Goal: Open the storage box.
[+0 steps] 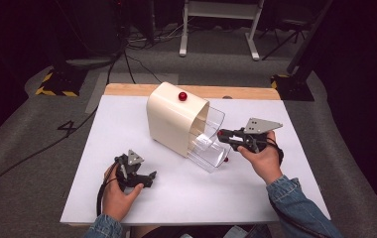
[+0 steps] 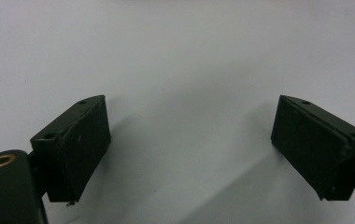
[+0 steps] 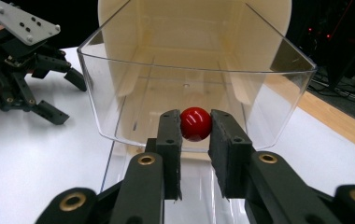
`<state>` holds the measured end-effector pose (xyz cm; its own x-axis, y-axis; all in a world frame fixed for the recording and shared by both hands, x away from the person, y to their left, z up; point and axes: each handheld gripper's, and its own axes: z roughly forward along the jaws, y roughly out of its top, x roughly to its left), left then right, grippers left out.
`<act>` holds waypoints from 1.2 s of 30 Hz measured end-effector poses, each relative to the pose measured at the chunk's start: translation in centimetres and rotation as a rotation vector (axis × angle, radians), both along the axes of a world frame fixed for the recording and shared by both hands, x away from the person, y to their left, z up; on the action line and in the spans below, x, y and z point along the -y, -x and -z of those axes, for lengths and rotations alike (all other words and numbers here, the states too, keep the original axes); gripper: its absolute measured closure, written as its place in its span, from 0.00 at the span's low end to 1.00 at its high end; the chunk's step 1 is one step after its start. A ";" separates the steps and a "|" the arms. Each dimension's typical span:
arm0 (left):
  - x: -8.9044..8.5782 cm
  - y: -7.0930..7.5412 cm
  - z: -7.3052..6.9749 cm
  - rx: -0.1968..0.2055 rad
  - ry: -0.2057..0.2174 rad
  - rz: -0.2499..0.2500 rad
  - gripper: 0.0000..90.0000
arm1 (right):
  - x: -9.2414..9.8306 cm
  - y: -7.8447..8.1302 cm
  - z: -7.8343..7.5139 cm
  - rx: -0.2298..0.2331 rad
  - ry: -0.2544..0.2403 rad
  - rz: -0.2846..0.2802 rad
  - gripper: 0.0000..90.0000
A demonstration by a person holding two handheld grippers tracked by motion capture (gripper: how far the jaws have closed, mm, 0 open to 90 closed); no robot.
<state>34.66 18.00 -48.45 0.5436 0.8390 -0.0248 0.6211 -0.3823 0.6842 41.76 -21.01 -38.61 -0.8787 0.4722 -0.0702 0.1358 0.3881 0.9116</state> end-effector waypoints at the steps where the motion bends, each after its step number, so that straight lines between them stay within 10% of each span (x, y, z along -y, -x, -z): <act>1: 0.0 0.0 0.0 0.000 0.000 0.000 0.13 | 0.2 0.1 0.0 -0.001 0.000 0.003 0.83; 36: 0.0 0.1 0.0 0.003 -0.003 0.002 0.13 | 5.4 2.2 0.3 -0.022 -0.031 0.058 0.64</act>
